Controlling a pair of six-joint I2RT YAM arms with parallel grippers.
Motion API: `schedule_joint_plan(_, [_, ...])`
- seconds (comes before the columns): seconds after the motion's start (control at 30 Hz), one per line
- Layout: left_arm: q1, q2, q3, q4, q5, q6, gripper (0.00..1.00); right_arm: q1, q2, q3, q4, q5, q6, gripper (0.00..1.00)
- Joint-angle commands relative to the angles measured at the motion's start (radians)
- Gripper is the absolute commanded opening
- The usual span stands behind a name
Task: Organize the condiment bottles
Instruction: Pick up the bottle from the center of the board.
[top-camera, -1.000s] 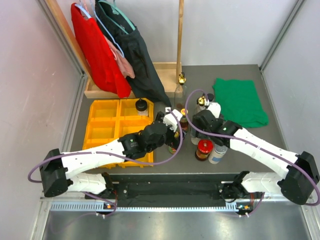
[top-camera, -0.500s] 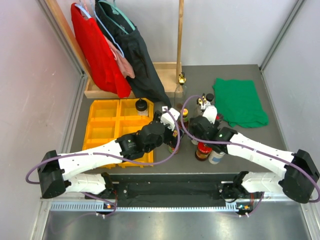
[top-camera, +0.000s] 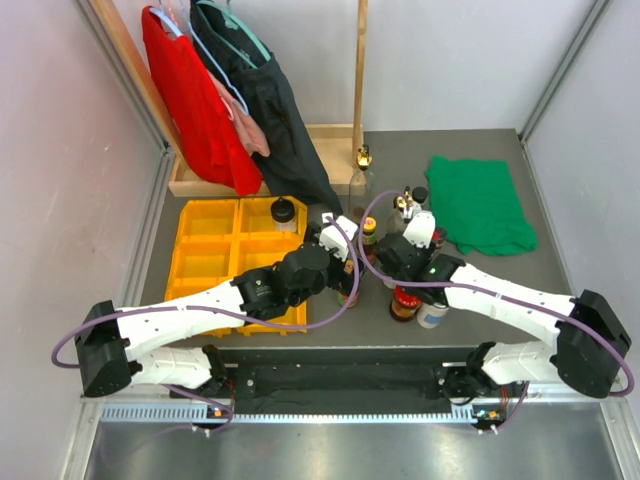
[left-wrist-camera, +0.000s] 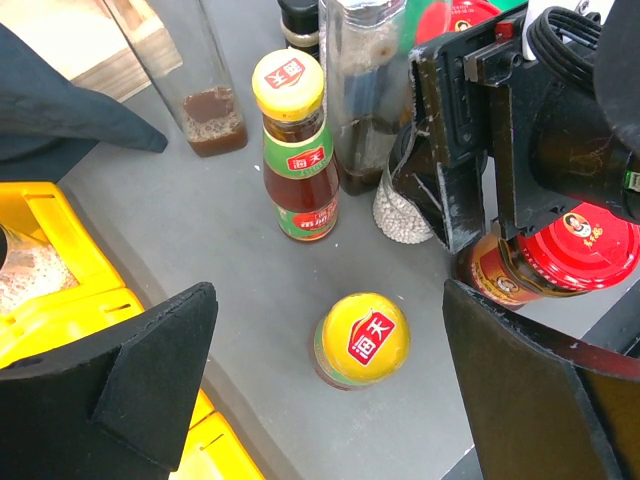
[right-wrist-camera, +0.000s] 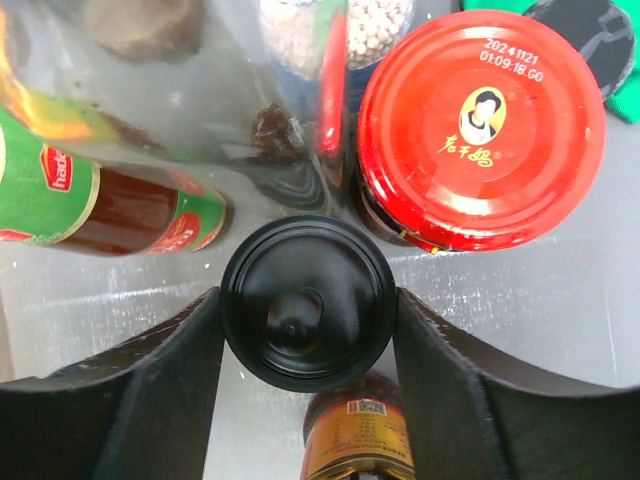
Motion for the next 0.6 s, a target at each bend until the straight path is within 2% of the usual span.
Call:
schedule_joint_plan(0.0, [-0.004,-0.028,0.000,0.042,-0.004,0.009,0.99,0.017,0.012,0.013,0.003,0.038,0.028,0.49])
schedule_joint_plan(0.17, [-0.004,-0.029,0.000,0.042,-0.011,0.012,0.99,0.019,-0.008,0.013,-0.014,0.041,0.028,0.24])
schedule_joint_plan(0.2, [-0.004,-0.032,0.001,0.042,-0.011,0.012,0.99,0.017,-0.014,0.013,-0.020,0.047,0.028,0.13])
schedule_joint_plan(0.3, [-0.004,-0.032,0.001,0.044,-0.018,0.014,0.99,0.017,-0.046,0.006,-0.026,0.051,0.022,0.00])
schedule_joint_plan(0.57, [-0.004,-0.037,-0.002,0.051,-0.035,0.023,0.99,0.023,-0.170,0.001,-0.022,0.064,-0.038,0.00])
